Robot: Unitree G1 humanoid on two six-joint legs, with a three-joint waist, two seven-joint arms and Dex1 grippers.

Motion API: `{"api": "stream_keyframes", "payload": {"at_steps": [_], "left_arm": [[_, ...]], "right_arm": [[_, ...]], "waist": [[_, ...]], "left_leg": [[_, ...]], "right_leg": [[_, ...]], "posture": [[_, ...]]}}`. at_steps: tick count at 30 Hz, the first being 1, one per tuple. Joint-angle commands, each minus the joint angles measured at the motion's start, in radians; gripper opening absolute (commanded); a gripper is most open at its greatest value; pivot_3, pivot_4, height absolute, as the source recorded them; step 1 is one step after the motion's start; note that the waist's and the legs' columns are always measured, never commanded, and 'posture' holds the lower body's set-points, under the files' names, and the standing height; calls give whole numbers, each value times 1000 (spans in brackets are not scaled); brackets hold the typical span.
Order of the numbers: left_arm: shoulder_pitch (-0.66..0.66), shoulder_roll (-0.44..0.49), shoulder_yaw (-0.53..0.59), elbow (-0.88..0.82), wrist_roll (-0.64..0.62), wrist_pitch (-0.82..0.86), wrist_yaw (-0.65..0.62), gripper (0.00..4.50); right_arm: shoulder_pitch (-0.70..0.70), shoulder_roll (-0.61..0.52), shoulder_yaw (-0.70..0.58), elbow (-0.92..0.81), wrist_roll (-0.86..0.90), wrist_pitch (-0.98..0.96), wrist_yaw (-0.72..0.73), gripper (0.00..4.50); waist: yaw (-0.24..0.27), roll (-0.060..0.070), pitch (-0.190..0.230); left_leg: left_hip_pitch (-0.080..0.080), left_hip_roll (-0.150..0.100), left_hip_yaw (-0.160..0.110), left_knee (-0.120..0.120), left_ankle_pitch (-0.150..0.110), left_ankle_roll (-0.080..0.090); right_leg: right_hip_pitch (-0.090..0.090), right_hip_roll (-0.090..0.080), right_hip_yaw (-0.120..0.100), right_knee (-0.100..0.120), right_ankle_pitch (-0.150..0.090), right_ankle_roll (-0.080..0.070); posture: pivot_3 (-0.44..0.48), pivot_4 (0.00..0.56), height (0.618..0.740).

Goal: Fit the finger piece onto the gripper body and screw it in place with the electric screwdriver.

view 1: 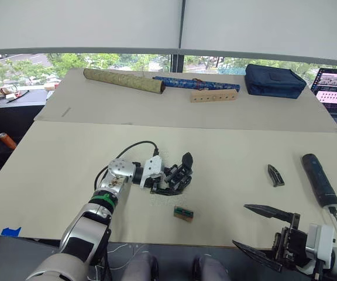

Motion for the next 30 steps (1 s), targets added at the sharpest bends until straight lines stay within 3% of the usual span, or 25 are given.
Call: {"api": "stream_keyframes", "payload": {"at_steps": [1, 6, 12, 17, 30], "left_arm": [[55, 29, 41, -109, -31, 58, 34, 2335], [196, 30, 48, -474, -35, 272, 200, 2335], [313, -4, 14, -781, 6, 502, 404, 2335], [360, -13, -19, -836, 45, 526, 496, 2335], [381, -13, -76, -820, 58, 577, 557, 2335]], "right_arm": [[10, 2, -19, -34, -1, -31, -4, 4500], [2, 11, -4, -27, -15, -37, -9, 4500], [-5, 23, 16, -22, -31, -45, -24, 4500], [-11, 27, 33, -23, -37, -43, -27, 4500], [-23, 11, 24, -14, -28, -35, -19, 4500]], "waist": [[-5, 0, 0], [-22, 1, 0], [-10, 1, 0], [-5, 1, 0], [3, 1, 0]], "left_leg": [[0, 0, 0, 0, 0, 0], [0, 1, -1, 0, 0, -1], [-1, 0, -1, 0, 0, 0], [-1, 0, -1, 0, 1, -1], [0, 0, -1, 0, 1, -1]], "right_leg": [[0, 0, 0, 0, 0, 0], [0, 0, 0, 1, 0, 0], [0, -1, 0, 0, 0, 0], [-1, -1, 0, 0, 0, 0], [0, -1, 0, 0, 0, 0]], "posture": [[0, 150, 740], [0, 150, 740], [0, 150, 740], [0, 150, 740], [0, 150, 740]]}}
